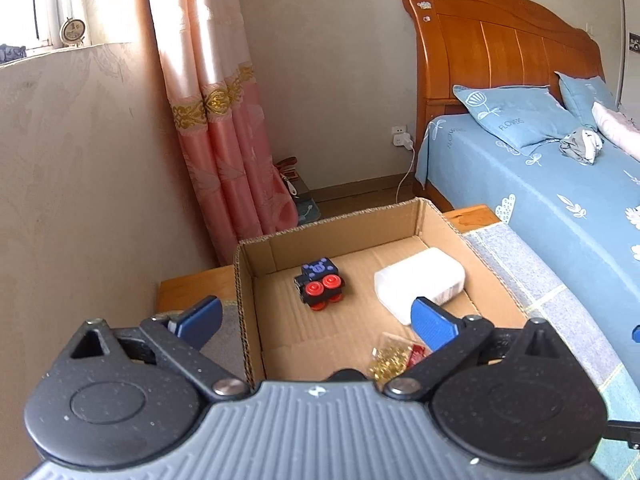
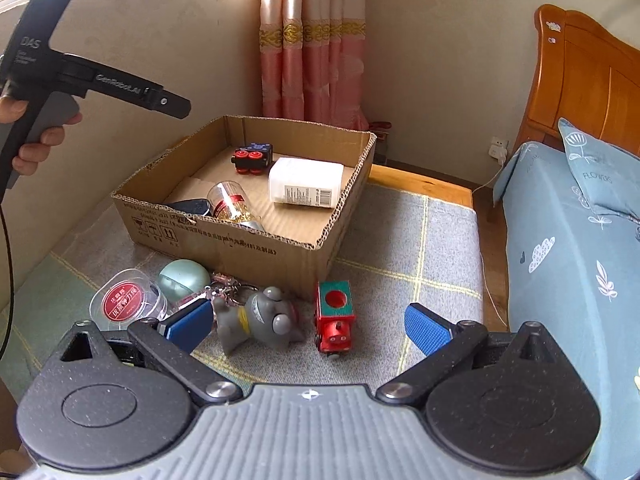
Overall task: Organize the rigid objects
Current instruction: 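Move the left tool to the clear 'HAPPY EVERY DAY' cup and close on it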
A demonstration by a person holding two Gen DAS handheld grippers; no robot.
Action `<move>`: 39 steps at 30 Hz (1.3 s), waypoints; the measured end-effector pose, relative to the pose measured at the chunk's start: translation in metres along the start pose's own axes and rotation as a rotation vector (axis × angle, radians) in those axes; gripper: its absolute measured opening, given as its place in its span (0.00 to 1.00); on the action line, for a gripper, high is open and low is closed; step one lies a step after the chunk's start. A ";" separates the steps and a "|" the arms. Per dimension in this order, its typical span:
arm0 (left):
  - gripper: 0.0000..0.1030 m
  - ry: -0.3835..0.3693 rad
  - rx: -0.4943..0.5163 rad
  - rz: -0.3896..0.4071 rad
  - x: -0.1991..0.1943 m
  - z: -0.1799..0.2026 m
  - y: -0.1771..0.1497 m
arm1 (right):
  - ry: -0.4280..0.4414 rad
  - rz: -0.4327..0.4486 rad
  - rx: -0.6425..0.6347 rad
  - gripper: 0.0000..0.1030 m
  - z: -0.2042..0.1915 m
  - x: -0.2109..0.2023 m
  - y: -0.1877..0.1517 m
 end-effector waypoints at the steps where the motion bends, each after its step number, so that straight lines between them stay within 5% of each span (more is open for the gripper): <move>1: 0.97 -0.013 -0.002 0.001 -0.004 0.005 -0.006 | -0.001 -0.006 0.014 1.00 -0.001 0.002 -0.007; 16: 0.97 -0.133 0.055 -0.072 -0.055 0.072 -0.112 | -0.010 -0.102 0.087 1.00 -0.026 0.011 -0.099; 26: 0.97 -0.078 0.199 -0.053 -0.082 0.098 -0.168 | -0.030 -0.081 -0.024 1.00 -0.050 0.014 -0.120; 39: 0.97 -0.141 0.125 -0.158 -0.056 0.097 -0.198 | -0.042 -0.013 -0.010 1.00 -0.052 0.012 -0.128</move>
Point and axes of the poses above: each gripper's, at about its wrist camera, not at the fingertips, and x roughly the way its jaws point, z to its right, y to its top, the point moved 2 cm from there along x, roughly the way its jaws point
